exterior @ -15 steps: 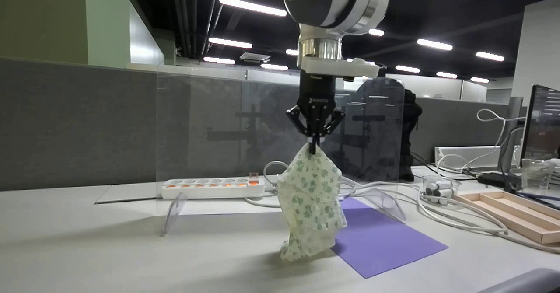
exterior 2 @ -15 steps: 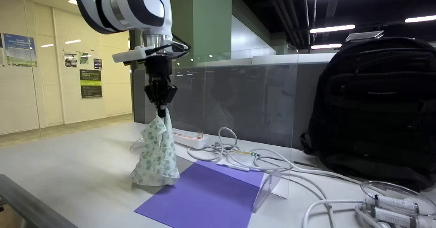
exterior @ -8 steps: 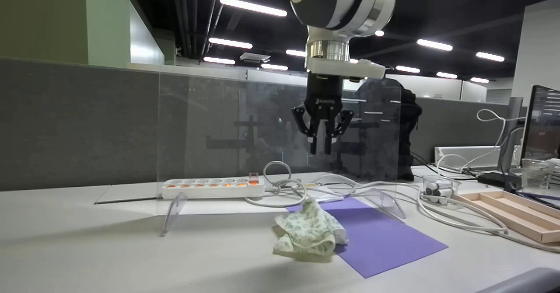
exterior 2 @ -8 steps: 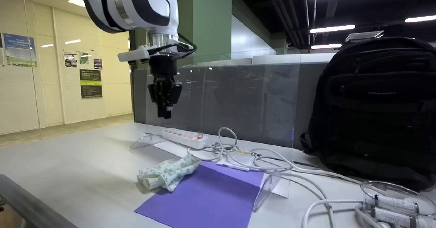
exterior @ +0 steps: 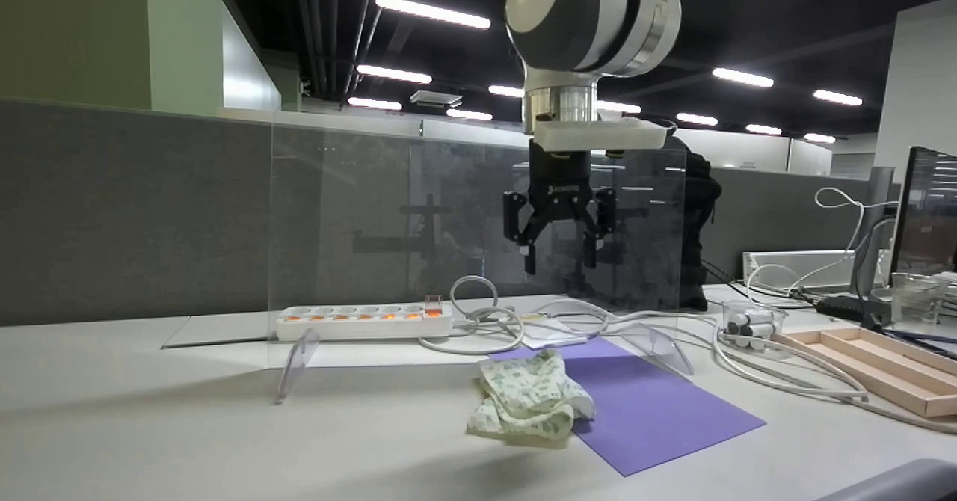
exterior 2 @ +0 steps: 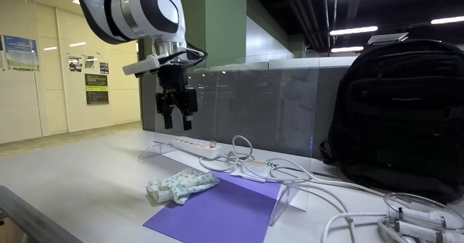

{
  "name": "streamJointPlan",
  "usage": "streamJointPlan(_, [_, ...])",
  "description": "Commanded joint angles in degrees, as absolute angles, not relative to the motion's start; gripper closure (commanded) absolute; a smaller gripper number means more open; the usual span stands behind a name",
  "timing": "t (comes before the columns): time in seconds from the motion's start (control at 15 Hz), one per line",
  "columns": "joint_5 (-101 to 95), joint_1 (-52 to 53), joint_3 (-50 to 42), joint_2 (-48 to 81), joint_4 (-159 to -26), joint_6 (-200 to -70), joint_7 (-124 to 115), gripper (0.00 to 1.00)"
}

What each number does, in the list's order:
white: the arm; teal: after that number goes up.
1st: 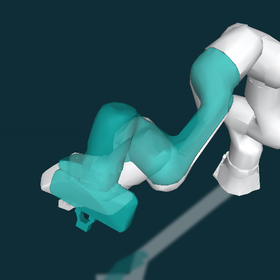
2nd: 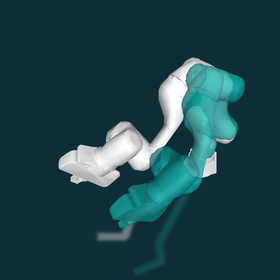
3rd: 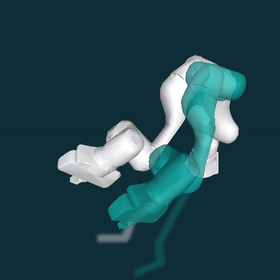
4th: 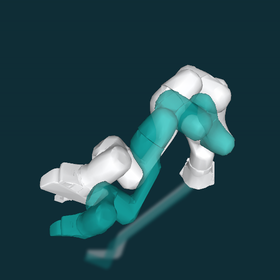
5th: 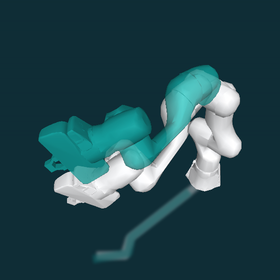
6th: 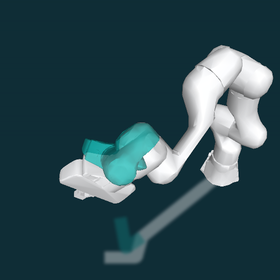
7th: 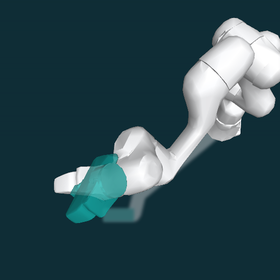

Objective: Put the cloth on the table

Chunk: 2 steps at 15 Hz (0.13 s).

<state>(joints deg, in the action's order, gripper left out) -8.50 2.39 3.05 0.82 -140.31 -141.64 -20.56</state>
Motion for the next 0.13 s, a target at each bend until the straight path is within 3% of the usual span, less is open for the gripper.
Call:
streamJointPlan(0.0, [-18.14, 2.79, 2.53, 1.46, -142.60, -144.39, -28.32, 0.00])
streamJointPlan(0.07, [-20.01, 2.86, 2.35, 1.85, -142.71, -144.15, -29.91, 0.00])
